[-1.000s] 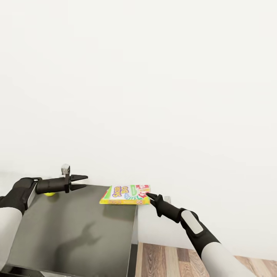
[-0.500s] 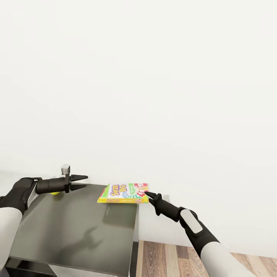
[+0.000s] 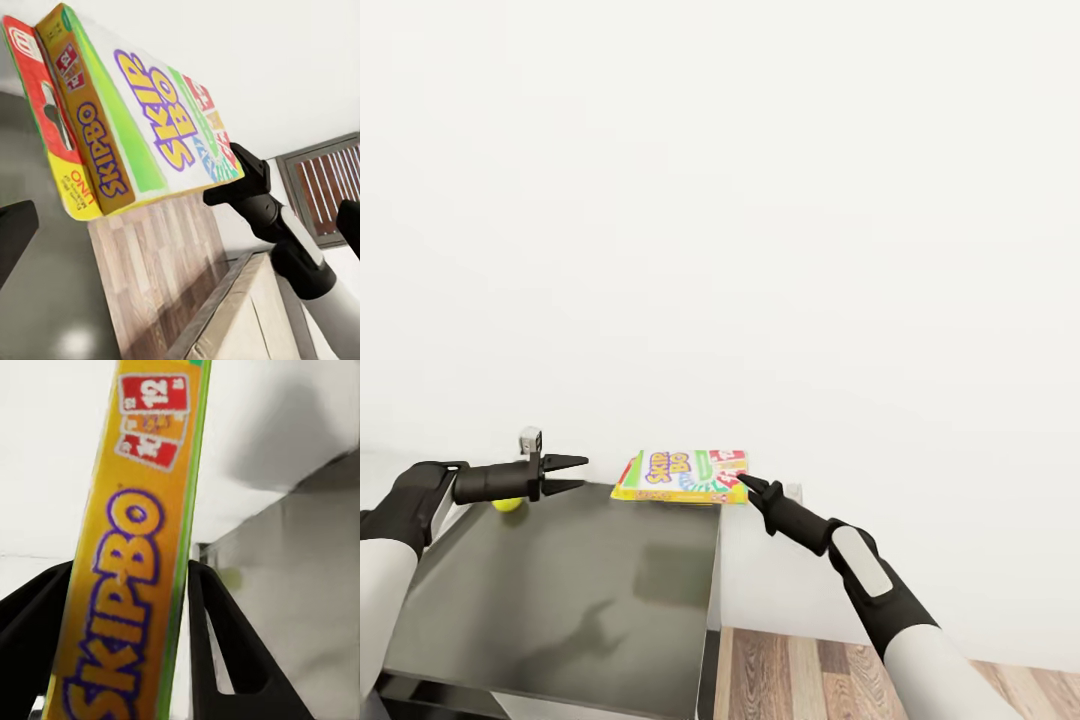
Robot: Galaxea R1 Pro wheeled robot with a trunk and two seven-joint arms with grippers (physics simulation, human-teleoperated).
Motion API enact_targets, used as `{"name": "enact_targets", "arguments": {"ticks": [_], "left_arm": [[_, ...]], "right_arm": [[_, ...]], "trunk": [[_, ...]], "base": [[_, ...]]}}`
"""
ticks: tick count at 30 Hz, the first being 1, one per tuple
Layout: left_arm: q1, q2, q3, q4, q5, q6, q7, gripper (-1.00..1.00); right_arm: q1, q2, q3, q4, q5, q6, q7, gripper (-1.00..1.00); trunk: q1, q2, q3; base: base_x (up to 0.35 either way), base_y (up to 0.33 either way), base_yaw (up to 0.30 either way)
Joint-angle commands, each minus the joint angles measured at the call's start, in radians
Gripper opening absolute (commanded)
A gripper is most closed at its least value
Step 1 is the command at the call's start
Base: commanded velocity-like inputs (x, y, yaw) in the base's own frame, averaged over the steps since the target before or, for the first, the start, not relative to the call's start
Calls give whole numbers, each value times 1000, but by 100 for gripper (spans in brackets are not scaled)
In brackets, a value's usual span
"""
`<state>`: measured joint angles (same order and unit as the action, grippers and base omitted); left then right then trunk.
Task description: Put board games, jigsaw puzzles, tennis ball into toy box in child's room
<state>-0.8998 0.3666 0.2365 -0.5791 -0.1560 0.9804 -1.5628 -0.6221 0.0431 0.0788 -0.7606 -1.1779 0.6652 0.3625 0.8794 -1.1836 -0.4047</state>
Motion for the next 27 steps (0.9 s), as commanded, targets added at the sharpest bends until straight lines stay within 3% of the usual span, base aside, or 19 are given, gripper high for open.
{"name": "enact_targets", "arguments": {"ticks": [1,10,17,27], "left_arm": [[-1,0,4,-1,-11,11,-8,100],[-1,0,3,-1,-10,11,-8,100],[-1,0,3,-1,-11,11,-8,100],[-1,2,3,-1,-10,11,-8,100]], "right_arm": [[1,-1,-1,-5,3,3,2,-100],[4,-6,4,-16,2,12,-1,-100],[2,-9,7,-33,13,114,-43,-100],[2,0,8,-37,15,115,-51,-100]], "trunk": [[-4,7,2],[-38,70,30],[-65,119,52],[-104,189,84]], "base": [[0,0,0],[-90,14,0],[-4,1,0],[0,0,0]]}}
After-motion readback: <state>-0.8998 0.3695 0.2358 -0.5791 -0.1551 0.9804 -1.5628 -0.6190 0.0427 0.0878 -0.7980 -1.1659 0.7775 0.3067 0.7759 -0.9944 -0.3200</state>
